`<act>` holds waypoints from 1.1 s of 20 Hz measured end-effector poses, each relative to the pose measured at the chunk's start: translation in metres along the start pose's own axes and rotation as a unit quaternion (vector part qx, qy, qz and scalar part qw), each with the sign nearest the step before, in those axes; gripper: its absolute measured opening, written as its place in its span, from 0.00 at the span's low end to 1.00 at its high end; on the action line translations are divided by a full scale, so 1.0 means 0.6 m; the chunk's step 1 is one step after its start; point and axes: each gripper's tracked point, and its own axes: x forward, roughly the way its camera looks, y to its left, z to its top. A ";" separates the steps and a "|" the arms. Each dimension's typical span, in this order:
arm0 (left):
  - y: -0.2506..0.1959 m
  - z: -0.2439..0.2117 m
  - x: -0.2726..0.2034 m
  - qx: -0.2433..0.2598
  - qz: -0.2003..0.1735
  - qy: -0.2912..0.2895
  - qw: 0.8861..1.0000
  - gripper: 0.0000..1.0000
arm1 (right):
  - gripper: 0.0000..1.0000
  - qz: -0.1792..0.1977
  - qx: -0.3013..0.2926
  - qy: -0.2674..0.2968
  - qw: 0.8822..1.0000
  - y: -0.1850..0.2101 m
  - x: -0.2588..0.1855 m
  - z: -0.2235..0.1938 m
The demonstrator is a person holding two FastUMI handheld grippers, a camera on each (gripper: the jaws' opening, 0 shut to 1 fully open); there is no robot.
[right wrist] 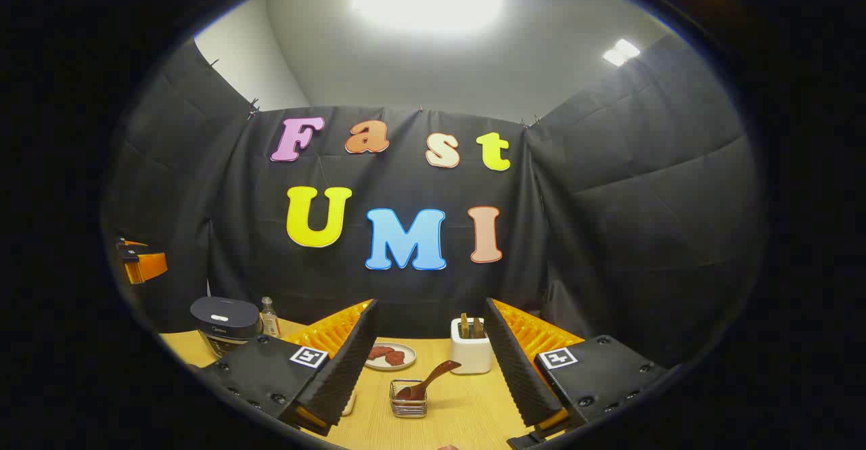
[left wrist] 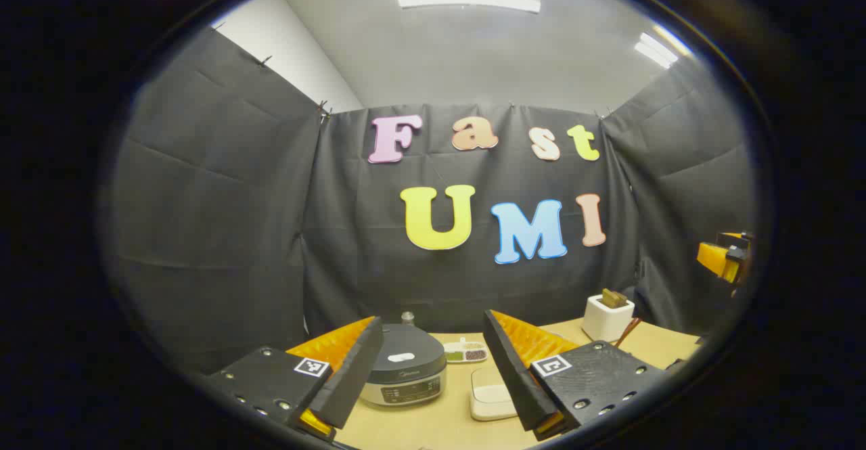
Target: Close the left gripper, press the button to open the rice cooker; take a wooden spoon from the chopstick holder with the right hand, scoop a spoonful of rice and pour it into the rice cooker, then put the wooden spoon back into the chopstick holder.
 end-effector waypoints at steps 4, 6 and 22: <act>-0.006 -0.004 0.013 0.002 -0.003 0.000 1.000 0.90 | 0.98 -0.003 -0.004 0.003 1.000 -0.005 0.008 -0.002; -0.009 -0.005 0.020 -0.001 -0.006 0.003 1.000 0.90 | 0.97 -0.005 -0.006 0.002 1.000 -0.007 0.015 -0.001; -0.010 0.022 0.022 0.015 -0.011 -0.013 1.000 0.90 | 0.98 0.004 -0.002 0.005 1.000 -0.005 0.028 -0.002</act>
